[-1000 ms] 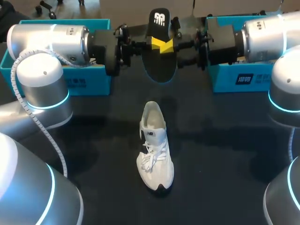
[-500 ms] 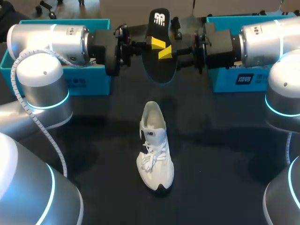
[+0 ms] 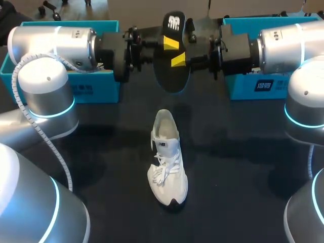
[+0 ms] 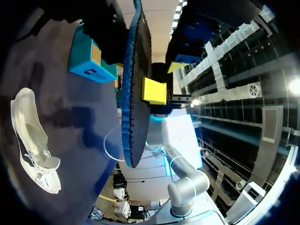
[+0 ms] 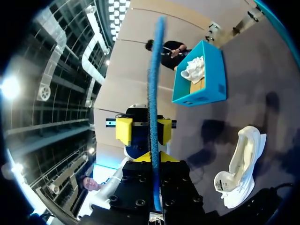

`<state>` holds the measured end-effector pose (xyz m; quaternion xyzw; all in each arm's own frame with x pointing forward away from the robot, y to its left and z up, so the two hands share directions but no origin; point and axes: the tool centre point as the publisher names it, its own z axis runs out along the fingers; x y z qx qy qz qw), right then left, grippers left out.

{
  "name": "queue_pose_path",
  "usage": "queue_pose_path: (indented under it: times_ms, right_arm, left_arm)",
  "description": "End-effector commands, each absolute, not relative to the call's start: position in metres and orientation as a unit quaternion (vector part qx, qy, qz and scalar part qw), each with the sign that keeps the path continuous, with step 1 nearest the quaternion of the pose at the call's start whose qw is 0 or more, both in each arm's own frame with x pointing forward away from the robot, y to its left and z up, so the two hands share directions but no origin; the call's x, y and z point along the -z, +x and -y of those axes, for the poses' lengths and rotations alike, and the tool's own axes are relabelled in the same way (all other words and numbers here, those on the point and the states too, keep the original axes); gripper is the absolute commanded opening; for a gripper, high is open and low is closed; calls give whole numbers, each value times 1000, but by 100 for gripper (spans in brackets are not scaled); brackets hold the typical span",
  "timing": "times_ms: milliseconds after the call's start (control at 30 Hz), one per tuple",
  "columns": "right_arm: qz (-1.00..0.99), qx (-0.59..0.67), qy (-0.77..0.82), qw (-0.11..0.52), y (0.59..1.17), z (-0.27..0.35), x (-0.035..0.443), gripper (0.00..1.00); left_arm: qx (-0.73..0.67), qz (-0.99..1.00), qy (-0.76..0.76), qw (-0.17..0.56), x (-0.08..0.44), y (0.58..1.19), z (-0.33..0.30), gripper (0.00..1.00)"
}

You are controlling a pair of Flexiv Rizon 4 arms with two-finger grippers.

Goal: Take the shoe out of the shoebox, open the shoe tongue, remove and reinsert the insole, then place the shoe into the shoebox

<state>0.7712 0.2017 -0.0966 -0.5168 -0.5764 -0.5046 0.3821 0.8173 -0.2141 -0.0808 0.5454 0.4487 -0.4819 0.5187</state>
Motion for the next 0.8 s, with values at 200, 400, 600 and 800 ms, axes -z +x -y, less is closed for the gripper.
queue_pose_path:
  times_ms: [200, 400, 600, 800]
  right_arm:
    - [577, 509, -520, 371, 771, -199, 100, 0]
    - [582, 516, -524, 347, 770, -193, 101, 0]
    - [576, 516, -534, 342, 769, -186, 104, 0]
    - [575, 518, -538, 334, 769, -182, 104, 0]
  left_arm:
    - [481, -448, 545, 520, 81, 817, 215, 100]
    - [481, -448, 545, 520, 81, 817, 215, 100]
    - [480, -452, 543, 520, 85, 821, 212, 100]
    - [483, -469, 532, 514, 84, 819, 209, 100]
